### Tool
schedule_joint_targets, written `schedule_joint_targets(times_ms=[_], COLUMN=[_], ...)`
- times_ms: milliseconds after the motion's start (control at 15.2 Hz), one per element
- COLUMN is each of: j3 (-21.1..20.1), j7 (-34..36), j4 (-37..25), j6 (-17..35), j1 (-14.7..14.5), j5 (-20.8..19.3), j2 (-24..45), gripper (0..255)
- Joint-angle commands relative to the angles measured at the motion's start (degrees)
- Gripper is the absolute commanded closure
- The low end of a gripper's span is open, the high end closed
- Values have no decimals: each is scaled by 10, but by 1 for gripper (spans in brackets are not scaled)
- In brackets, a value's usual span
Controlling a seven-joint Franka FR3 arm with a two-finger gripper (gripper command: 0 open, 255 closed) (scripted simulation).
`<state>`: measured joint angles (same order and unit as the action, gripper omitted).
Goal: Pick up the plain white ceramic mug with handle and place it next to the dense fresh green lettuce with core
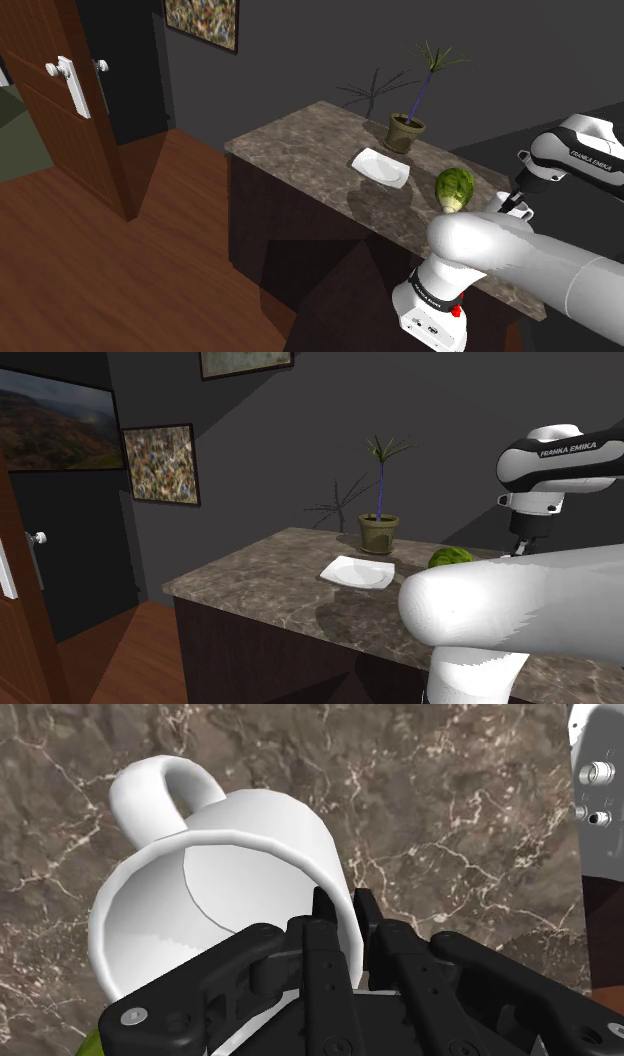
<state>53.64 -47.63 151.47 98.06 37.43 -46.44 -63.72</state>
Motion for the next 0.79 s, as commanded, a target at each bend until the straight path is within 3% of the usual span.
schedule_joint_targets(times_ms=[0,528,726], j3=[14,75,75], j7=[2,12,12], j4=[10,46,46], j6=[15,72,72], j1=[0,0,0], j5=[-12,-63,-63], j2=[3,18,18], gripper=[255,255,255])
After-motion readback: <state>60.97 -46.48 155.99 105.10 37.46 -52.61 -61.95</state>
